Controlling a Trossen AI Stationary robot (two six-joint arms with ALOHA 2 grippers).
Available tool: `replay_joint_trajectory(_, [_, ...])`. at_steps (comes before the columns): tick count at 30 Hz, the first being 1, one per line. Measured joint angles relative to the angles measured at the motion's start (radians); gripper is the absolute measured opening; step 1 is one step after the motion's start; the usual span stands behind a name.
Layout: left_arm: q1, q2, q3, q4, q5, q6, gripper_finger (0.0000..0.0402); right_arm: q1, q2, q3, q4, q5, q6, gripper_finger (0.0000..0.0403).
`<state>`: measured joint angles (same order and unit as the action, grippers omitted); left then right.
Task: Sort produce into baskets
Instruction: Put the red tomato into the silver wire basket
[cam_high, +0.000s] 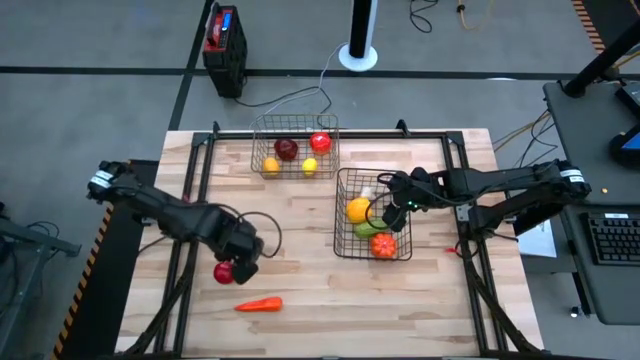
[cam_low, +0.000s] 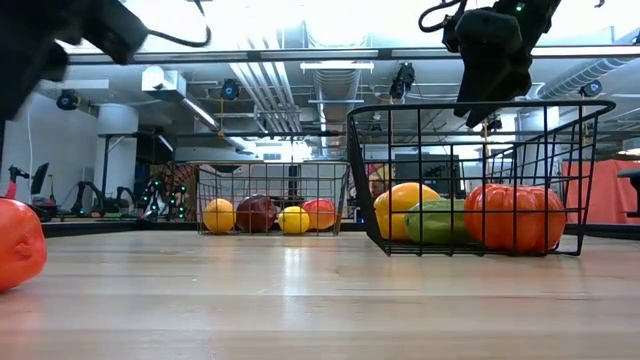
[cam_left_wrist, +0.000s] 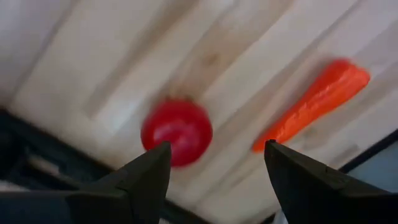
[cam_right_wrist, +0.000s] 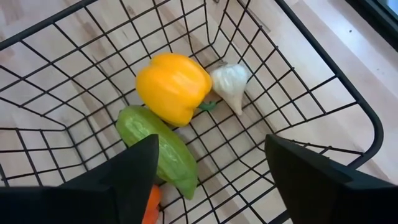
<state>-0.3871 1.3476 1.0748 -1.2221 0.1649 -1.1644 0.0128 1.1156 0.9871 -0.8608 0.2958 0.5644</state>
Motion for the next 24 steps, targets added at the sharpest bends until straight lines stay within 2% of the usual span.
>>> replay_joint_trajectory(4, [-0.064, 0.0, 0.025, -0.046, 0.019, -0.118, 0.024, 0.0, 0.0, -0.001, 0.006, 0.0, 0.0, 0.0294])
replay_joint_trajectory(8, [-0.117, 0.0, 0.029, -0.077, 0.02, -0.302, 0.024, 0.0, 0.0, -0.001, 0.006, 0.001, -0.008, 0.0294])
replay_joint_trajectory(11, [-0.154, 0.007, 0.018, -0.08, 0.019, -0.363, 0.024, 0.0, 0.0, -0.002, 0.013, 0.001, -0.023, 0.0291])
replay_joint_trajectory(18, [-0.213, 0.076, -0.003, -0.075, 0.015, -0.269, 0.024, 0.002, 0.0, -0.005, 0.04, 0.001, -0.056, 0.0297])
replay_joint_trajectory(24, [-0.216, 0.138, -0.003, -0.072, -0.059, -0.208, 0.024, 0.002, 0.0, -0.008, 0.045, 0.001, -0.06, 0.0304])
